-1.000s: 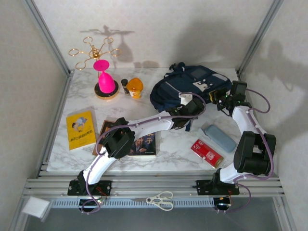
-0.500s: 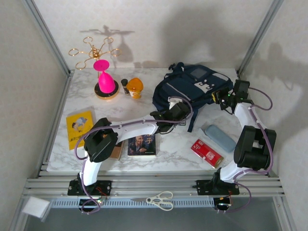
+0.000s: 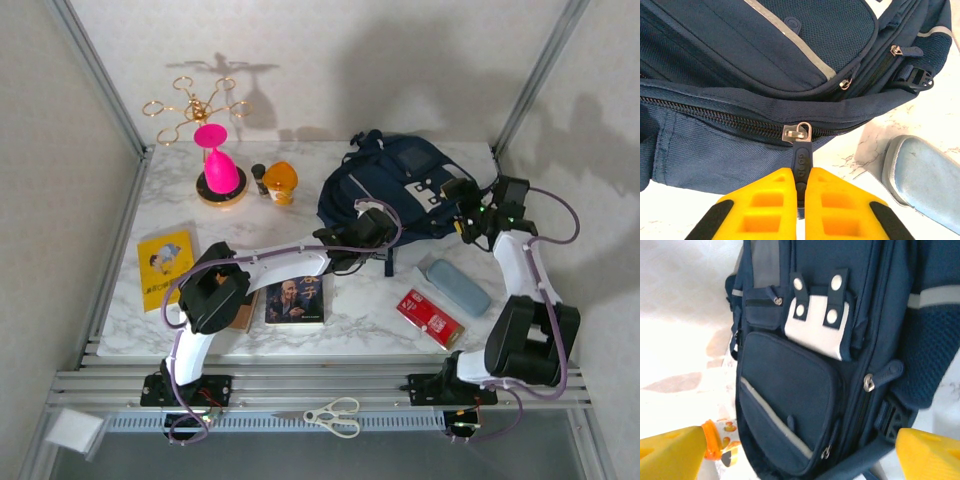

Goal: Pack the student bag
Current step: Unzip the student bag at the top-right of the table.

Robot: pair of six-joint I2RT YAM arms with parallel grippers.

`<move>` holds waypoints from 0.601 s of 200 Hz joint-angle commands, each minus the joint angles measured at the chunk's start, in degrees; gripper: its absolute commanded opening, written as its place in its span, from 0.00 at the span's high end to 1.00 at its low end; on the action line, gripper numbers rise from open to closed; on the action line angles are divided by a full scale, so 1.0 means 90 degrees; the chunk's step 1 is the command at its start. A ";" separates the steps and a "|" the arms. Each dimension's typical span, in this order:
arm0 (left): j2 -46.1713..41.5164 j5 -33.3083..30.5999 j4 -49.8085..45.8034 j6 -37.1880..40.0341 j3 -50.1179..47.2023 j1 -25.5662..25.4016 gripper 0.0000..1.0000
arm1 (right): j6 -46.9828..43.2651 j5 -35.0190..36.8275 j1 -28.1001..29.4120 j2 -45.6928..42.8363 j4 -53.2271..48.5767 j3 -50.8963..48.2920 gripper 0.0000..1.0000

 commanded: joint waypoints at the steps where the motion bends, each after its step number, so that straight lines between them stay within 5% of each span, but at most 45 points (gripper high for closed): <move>1: 0.0032 0.0088 0.0370 0.0132 0.0209 0.0032 1.00 | -0.0062 -0.0012 0.0390 -0.0420 -0.0432 -0.0417 0.01; 64: 0.0034 0.0137 0.0402 0.0103 0.0134 0.0032 1.00 | 0.2042 -0.0231 0.1682 -0.0447 0.1394 -0.1799 0.03; 120: 0.0037 0.0110 0.0344 0.0120 0.0044 0.0034 1.00 | 0.3128 0.0341 0.1945 0.0244 0.2735 -0.1996 0.18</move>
